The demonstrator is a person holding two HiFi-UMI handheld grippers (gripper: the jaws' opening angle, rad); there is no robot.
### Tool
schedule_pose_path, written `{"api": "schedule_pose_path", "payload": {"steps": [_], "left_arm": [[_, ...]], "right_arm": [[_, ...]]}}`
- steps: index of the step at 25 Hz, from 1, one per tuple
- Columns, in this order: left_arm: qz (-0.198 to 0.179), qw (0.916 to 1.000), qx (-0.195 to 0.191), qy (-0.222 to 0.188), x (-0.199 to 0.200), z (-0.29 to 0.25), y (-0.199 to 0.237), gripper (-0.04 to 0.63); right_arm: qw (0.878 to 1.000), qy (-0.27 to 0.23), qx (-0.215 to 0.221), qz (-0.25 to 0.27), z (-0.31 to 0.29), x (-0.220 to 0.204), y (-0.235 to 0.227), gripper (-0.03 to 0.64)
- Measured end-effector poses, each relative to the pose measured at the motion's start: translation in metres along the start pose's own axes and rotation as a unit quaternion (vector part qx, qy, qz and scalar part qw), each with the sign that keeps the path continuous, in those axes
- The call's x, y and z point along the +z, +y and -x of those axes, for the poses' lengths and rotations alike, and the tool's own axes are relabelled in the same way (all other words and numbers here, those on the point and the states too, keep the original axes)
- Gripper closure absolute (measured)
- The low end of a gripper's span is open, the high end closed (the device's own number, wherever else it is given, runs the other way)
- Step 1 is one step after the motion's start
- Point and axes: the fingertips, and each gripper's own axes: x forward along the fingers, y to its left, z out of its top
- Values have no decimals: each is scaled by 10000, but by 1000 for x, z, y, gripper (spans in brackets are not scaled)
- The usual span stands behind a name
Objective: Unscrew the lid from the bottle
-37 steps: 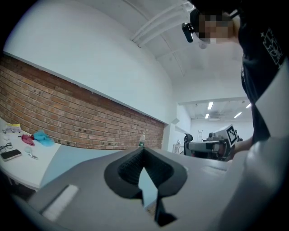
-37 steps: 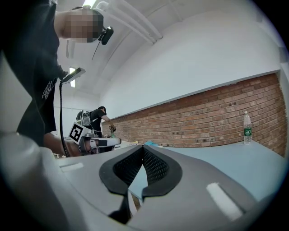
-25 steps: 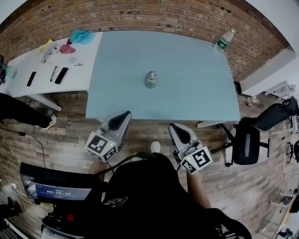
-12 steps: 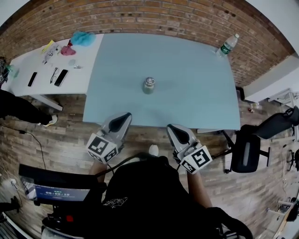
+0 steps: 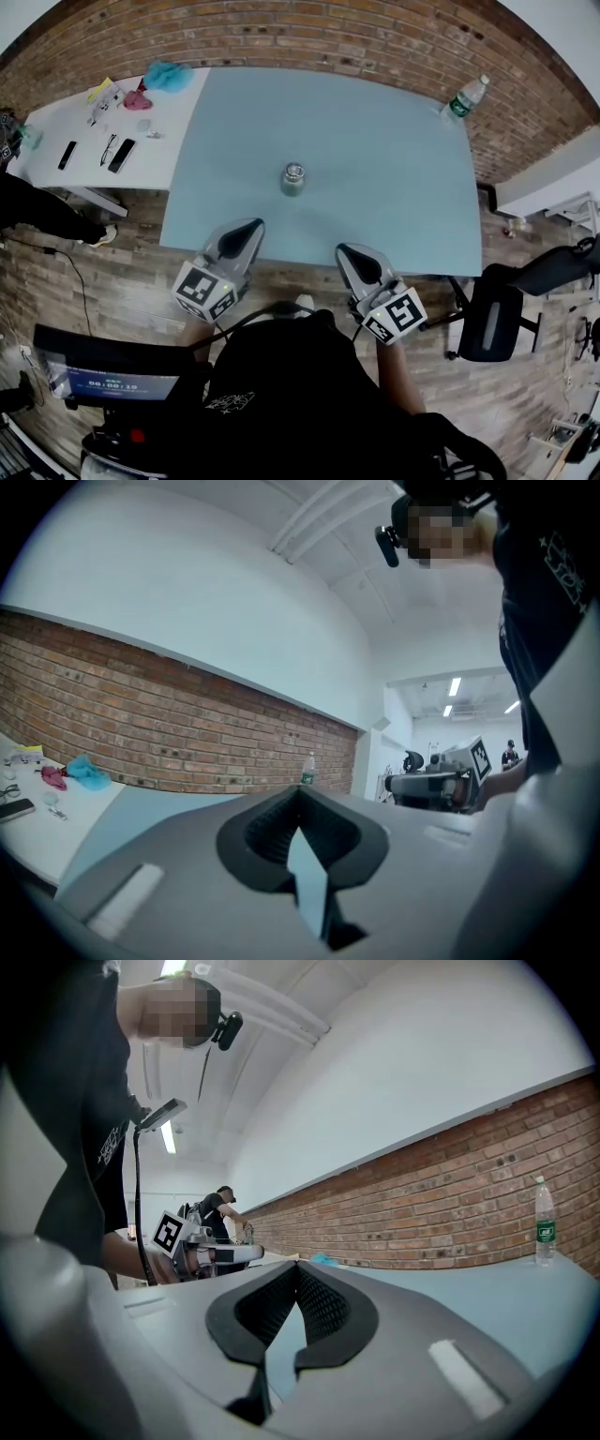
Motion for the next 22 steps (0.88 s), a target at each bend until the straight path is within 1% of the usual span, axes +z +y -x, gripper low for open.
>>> {"api": "schedule_pose_path", "payload": {"steps": [14,22], "left_arm": [[-99,9995,312,44,4,-28,-5,595],[-63,9987,494,43,-1,-35,-10,595]], "right_arm": [[9994,-12,344,-41,4,3,-32,615],[9984,88,532,-140,12,-9,-42,615]]}}
